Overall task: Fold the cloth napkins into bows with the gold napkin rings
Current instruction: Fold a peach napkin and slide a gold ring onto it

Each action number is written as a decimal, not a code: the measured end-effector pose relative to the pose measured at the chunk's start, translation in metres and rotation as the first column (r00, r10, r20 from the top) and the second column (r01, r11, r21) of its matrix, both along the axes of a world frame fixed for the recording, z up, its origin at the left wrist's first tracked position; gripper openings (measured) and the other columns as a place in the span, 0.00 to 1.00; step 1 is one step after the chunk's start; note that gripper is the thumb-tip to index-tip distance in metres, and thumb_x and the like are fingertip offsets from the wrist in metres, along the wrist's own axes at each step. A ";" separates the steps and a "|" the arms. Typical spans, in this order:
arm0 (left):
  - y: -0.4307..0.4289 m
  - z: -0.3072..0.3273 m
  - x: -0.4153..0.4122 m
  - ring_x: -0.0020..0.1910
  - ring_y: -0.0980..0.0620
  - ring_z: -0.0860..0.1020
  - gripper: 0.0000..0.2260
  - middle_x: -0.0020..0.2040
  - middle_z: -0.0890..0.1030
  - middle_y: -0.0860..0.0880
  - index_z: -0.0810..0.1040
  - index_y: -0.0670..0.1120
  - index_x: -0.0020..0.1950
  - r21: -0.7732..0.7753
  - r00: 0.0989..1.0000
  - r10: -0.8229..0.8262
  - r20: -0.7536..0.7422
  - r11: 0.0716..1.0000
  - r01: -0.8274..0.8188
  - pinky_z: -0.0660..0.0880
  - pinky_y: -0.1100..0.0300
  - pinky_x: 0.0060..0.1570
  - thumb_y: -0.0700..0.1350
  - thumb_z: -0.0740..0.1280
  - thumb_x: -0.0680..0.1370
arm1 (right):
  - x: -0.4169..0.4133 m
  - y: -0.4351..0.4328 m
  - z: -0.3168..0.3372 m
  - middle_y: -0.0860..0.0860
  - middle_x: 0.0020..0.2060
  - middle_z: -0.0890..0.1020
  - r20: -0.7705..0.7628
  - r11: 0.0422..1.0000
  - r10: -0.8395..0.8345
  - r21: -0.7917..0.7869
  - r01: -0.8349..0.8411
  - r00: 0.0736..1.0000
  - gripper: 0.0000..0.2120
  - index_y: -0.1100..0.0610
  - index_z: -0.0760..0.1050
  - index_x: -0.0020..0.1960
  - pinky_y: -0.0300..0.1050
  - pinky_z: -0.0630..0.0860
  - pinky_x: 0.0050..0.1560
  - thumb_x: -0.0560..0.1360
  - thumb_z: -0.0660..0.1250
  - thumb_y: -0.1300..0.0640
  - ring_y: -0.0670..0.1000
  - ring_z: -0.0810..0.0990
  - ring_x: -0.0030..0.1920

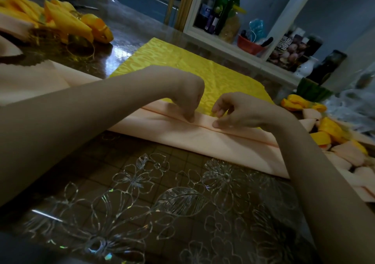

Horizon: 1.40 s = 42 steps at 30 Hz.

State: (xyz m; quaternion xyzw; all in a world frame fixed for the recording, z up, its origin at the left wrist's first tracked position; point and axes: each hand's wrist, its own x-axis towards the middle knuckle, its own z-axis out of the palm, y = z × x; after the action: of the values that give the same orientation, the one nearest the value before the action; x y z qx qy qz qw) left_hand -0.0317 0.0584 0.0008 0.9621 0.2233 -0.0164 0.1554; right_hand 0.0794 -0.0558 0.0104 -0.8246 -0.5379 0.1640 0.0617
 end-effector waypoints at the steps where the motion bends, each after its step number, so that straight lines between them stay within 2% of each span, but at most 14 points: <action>1: -0.002 0.001 -0.001 0.49 0.47 0.78 0.16 0.51 0.80 0.46 0.80 0.44 0.55 0.028 1.000 -0.017 -0.007 0.999 0.018 0.74 0.59 0.41 0.48 0.74 0.70 | 0.000 -0.001 0.001 0.47 0.40 0.77 -0.012 1.000 0.010 -0.002 -0.010 1.000 0.09 0.52 0.75 0.48 0.39 0.70 0.41 0.71 0.73 0.57 0.45 0.73 0.40; 4: -0.012 0.004 -0.003 0.50 0.47 0.77 0.15 0.52 0.79 0.46 0.79 0.43 0.55 0.110 0.999 -0.046 -0.025 0.993 0.049 0.70 0.59 0.41 0.46 0.73 0.71 | -0.005 -0.002 0.004 0.46 0.35 0.74 0.020 0.998 0.057 -0.004 -0.057 0.998 0.10 0.50 0.72 0.40 0.39 0.66 0.35 0.69 0.73 0.60 0.45 0.71 0.35; 7: -0.019 0.005 -0.003 0.44 0.47 0.77 0.12 0.50 0.80 0.44 0.78 0.42 0.52 0.106 0.993 -0.069 -0.098 0.991 0.080 0.70 0.59 0.34 0.42 0.72 0.70 | -0.012 0.001 0.002 0.47 0.33 0.71 0.093 0.988 0.135 -0.092 -0.127 0.986 0.13 0.51 0.69 0.36 0.43 0.64 0.35 0.67 0.72 0.62 0.47 0.68 0.34; 11: -0.018 0.010 -0.004 0.30 0.52 0.74 0.06 0.31 0.77 0.47 0.77 0.39 0.47 -0.204 0.978 -0.079 -0.192 0.978 0.039 0.72 0.63 0.28 0.41 0.69 0.73 | -0.015 -0.003 0.012 0.51 0.37 0.75 -0.020 0.946 0.136 -0.296 -0.135 0.991 0.09 0.53 0.74 0.43 0.42 0.71 0.38 0.69 0.72 0.64 0.48 0.74 0.37; 14: -0.013 0.011 -0.006 0.27 0.54 0.73 0.04 0.32 0.74 0.46 0.77 0.37 0.48 -0.328 0.988 -0.036 -0.151 0.945 -0.016 0.75 0.66 0.26 0.37 0.66 0.76 | -0.011 -0.009 0.019 0.51 0.37 0.80 -0.163 0.963 0.074 -0.247 -0.113 0.984 0.04 0.58 0.79 0.45 0.34 0.76 0.37 0.73 0.69 0.65 0.44 0.78 0.35; 17: -0.014 0.007 -0.003 0.24 0.55 0.73 0.10 0.32 0.74 0.46 0.78 0.37 0.52 -0.247 0.989 -0.002 -0.146 0.968 -0.035 0.72 0.68 0.22 0.41 0.70 0.74 | -0.010 -0.006 0.014 0.51 0.36 0.80 -0.116 0.978 0.071 -0.186 -0.092 0.991 0.03 0.56 0.80 0.41 0.36 0.76 0.37 0.72 0.70 0.63 0.45 0.77 0.35; 22: -0.016 0.006 -0.002 0.41 0.51 0.75 0.17 0.44 0.77 0.47 0.78 0.41 0.57 -0.119 0.992 -0.010 -0.126 0.993 -0.005 0.69 0.64 0.30 0.49 0.72 0.72 | -0.007 -0.003 0.010 0.49 0.45 0.79 0.021 0.980 0.067 -0.189 -0.062 0.998 0.12 0.52 0.77 0.50 0.48 0.74 0.53 0.69 0.75 0.53 0.49 0.77 0.47; 29: -0.034 0.009 -0.005 0.45 0.47 0.77 0.11 0.44 0.78 0.47 0.76 0.44 0.50 0.117 0.984 -0.091 -0.151 0.987 0.109 0.69 0.60 0.34 0.45 0.71 0.71 | -0.018 -0.001 0.010 0.49 0.38 0.76 0.117 0.938 0.177 -0.321 -0.132 0.977 0.09 0.51 0.72 0.41 0.54 0.74 0.47 0.67 0.73 0.53 0.54 0.76 0.43; 31: -0.040 0.007 -0.004 0.43 0.47 0.78 0.08 0.44 0.79 0.46 0.75 0.45 0.47 0.103 0.969 -0.121 -0.217 0.984 0.146 0.70 0.59 0.35 0.45 0.70 0.71 | -0.025 0.000 0.008 0.50 0.42 0.78 0.105 0.921 0.198 -0.361 -0.148 0.975 0.14 0.53 0.75 0.47 0.58 0.77 0.52 0.64 0.72 0.51 0.55 0.78 0.48; 33: -0.040 0.008 -0.003 0.35 0.49 0.76 0.07 0.38 0.77 0.46 0.74 0.44 0.43 -0.011 0.948 -0.150 -0.281 0.988 0.153 0.69 0.59 0.32 0.45 0.69 0.72 | -0.030 -0.001 0.005 0.54 0.48 0.81 0.106 0.918 0.192 -0.372 -0.140 0.976 0.20 0.57 0.76 0.54 0.59 0.77 0.53 0.64 0.72 0.53 0.57 0.79 0.50; 35: -0.038 0.012 -0.007 0.31 0.51 0.73 0.10 0.37 0.74 0.47 0.76 0.43 0.47 -0.095 0.939 -0.149 -0.309 0.988 0.125 0.69 0.61 0.30 0.47 0.71 0.72 | -0.033 -0.001 0.003 0.55 0.46 0.80 0.134 0.917 0.213 -0.369 -0.150 0.968 0.17 0.59 0.76 0.53 0.54 0.77 0.48 0.66 0.71 0.55 0.56 0.79 0.47; 38: -0.036 0.015 -0.011 0.43 0.48 0.77 0.23 0.49 0.78 0.46 0.75 0.42 0.56 -0.002 0.934 -0.131 -0.332 0.990 0.138 0.72 0.59 0.38 0.54 0.74 0.68 | -0.036 -0.005 0.001 0.51 0.35 0.75 0.207 0.927 0.231 -0.342 -0.151 0.951 0.07 0.55 0.71 0.40 0.46 0.69 0.35 0.68 0.70 0.57 0.51 0.74 0.36; 40: -0.037 0.016 -0.011 0.49 0.48 0.78 0.21 0.52 0.78 0.47 0.76 0.44 0.54 0.034 0.937 -0.135 -0.323 0.987 0.155 0.72 0.59 0.41 0.55 0.74 0.68 | -0.039 -0.009 0.000 0.48 0.33 0.71 0.264 0.949 0.220 -0.283 -0.142 0.939 0.12 0.52 0.65 0.36 0.43 0.64 0.30 0.68 0.69 0.58 0.48 0.69 0.33; 42: -0.043 0.015 -0.008 0.44 0.49 0.76 0.12 0.44 0.77 0.49 0.75 0.48 0.44 0.049 0.941 -0.150 -0.303 0.984 0.173 0.70 0.61 0.36 0.52 0.73 0.70 | -0.042 -0.017 -0.004 0.48 0.35 0.70 0.312 0.965 0.231 -0.191 -0.177 0.922 0.12 0.52 0.64 0.36 0.42 0.65 0.31 0.69 0.69 0.58 0.50 0.70 0.37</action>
State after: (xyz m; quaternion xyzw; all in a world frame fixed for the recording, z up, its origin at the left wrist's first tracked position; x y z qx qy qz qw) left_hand -0.0401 0.0157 0.0156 0.9689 0.1648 -0.1656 0.0819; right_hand 0.0377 -0.0733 0.0064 -0.7819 -0.6090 0.0709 -0.1131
